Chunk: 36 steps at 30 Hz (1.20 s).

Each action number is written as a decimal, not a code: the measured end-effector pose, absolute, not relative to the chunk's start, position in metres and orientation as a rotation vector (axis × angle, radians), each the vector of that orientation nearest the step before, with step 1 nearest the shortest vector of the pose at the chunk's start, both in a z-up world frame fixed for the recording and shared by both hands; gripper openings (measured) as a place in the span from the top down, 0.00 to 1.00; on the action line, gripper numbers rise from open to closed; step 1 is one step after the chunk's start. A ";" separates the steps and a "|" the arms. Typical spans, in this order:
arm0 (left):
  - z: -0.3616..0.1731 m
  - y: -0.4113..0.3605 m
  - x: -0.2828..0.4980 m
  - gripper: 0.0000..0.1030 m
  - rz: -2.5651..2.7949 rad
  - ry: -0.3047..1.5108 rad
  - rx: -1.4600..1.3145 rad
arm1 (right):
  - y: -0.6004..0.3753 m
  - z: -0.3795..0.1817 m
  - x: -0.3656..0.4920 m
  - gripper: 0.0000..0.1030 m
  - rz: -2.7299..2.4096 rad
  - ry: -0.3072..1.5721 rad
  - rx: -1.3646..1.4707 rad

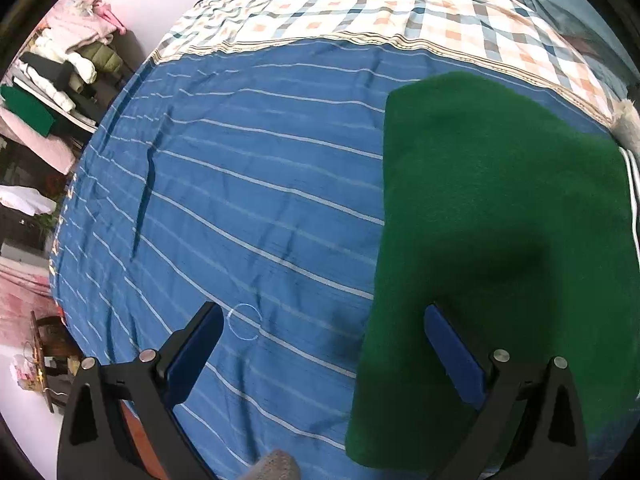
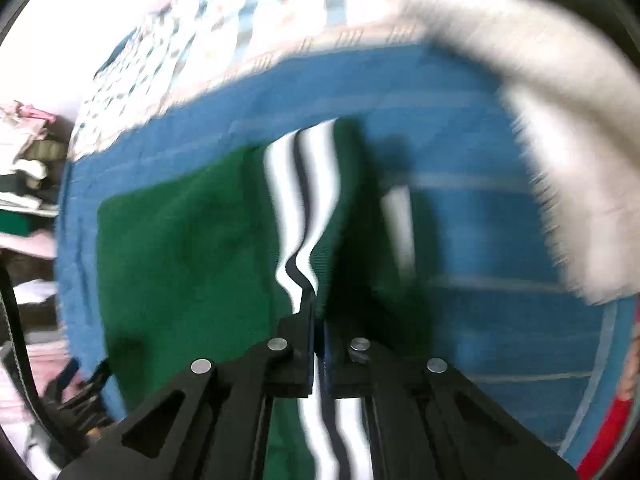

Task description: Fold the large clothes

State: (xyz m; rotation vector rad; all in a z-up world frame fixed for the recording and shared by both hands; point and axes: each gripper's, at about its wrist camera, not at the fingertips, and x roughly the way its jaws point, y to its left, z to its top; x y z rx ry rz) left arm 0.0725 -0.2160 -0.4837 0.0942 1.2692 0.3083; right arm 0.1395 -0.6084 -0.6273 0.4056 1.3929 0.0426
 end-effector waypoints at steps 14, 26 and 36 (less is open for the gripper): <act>-0.462 -0.210 0.035 0.00 0.386 1.280 0.025 | -0.660 -0.594 0.079 0.63 0.100 1.584 0.690; -0.478 -0.221 0.022 0.00 0.373 1.327 0.048 | -0.656 -0.613 0.030 0.96 0.130 1.651 0.641; -0.493 -0.225 0.020 0.00 0.348 1.369 0.067 | -0.687 -0.625 0.013 0.97 -0.062 1.606 0.522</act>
